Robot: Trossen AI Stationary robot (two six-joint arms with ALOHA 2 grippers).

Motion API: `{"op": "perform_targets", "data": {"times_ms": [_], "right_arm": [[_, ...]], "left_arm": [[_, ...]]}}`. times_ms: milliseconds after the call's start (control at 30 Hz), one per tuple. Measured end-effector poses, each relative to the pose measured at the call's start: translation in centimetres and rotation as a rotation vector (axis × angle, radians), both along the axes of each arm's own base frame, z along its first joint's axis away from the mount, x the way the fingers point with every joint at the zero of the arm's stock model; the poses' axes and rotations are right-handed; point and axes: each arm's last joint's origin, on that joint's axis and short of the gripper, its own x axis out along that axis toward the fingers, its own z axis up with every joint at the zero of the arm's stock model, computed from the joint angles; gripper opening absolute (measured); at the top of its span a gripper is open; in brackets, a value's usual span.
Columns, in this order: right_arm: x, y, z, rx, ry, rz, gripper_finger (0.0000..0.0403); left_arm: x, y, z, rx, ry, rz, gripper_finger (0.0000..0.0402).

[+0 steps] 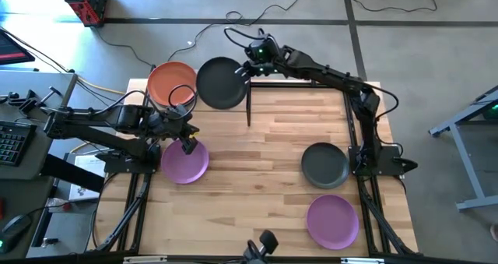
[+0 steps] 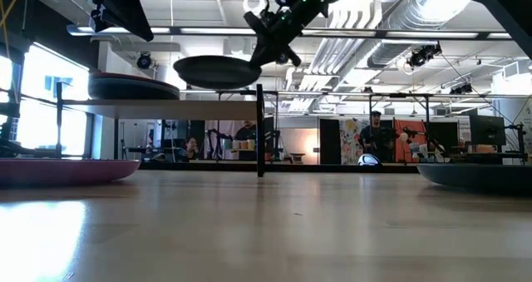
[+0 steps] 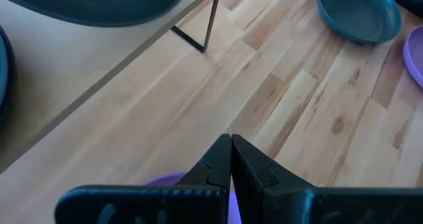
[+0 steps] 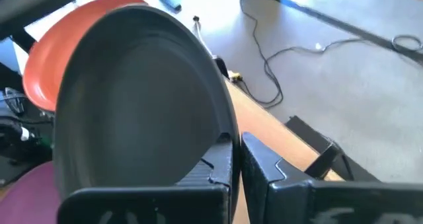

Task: Place and stack plates onto a shelf
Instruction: Put the bottom black plate on the shelf

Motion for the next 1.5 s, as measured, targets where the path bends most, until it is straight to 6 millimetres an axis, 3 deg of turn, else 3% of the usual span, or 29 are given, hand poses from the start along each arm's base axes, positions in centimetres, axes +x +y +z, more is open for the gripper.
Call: {"op": "perform_targets", "data": {"times_ms": [867, 1500], "right_arm": [[1.2, -2.0, -3.8, 0.062, 0.051, -0.042, 0.0], [1.5, -1.4, -3.9, 0.099, 0.048, -0.072, 0.0]], "left_arm": [[0.0, 0.0, 0.0, -0.017, -0.007, 0.015, 0.0], [0.0, 0.0, 0.0, -0.016, -0.006, 0.015, 0.0]]}}
